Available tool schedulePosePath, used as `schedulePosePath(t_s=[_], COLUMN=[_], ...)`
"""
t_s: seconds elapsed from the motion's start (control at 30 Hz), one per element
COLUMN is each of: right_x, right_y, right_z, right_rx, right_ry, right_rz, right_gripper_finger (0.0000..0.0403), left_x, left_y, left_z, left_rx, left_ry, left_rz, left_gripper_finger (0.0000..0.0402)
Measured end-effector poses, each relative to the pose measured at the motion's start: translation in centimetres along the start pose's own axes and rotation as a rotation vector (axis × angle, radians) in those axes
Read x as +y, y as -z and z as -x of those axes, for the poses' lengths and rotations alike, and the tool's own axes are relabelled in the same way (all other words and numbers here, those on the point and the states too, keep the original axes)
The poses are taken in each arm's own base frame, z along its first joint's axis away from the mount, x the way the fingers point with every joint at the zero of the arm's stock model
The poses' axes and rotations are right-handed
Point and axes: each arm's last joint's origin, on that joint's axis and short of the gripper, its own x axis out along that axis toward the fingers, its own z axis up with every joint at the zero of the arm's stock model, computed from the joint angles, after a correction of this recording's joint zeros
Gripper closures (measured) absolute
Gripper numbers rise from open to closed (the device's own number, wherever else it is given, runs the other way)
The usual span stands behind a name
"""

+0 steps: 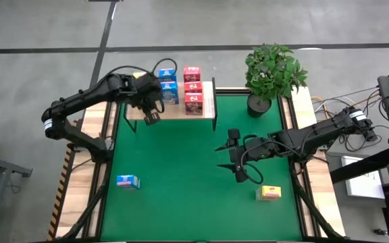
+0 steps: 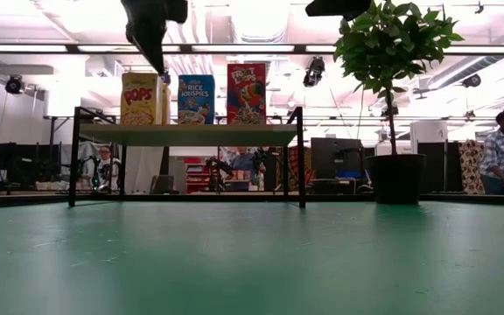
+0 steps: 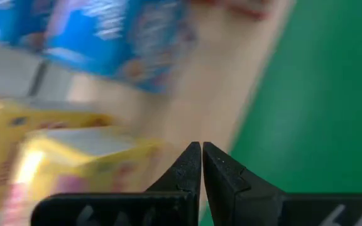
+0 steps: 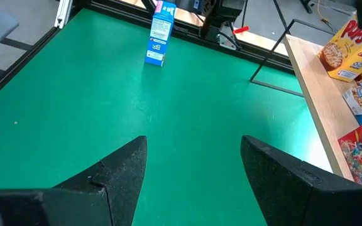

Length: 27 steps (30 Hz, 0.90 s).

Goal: Stack cereal on shelf
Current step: Put the yellow cereal on the shelf

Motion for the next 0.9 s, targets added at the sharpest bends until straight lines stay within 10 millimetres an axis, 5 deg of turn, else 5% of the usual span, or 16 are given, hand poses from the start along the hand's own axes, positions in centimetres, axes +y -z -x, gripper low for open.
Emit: schedulePosePath(t_s=[0.33,0.53,0.9], right_x=[0.0,0.3,0.2], right_y=[0.0,1.0,1.3], right_z=[0.0,-0.3,0.1], right_rx=[0.001,0.036,0.130], right_ry=[0.000,-0.003,0.008], right_rz=[-0.043,-0.176,-0.528], right_gripper_finger=[0.0156,0.0156,0.0156], left_x=[-7.1,-11.5,-13.9], left_y=[0.9,3.2,7.7], left_z=[2.8,3.3,1.9], left_rx=[-0.122,-0.256,-0.554], left_ry=[0.193,0.294,0.416], left_rz=[-0.195,-0.401,-0.470], left_gripper_finger=[0.0401,0.0401,0.0401])
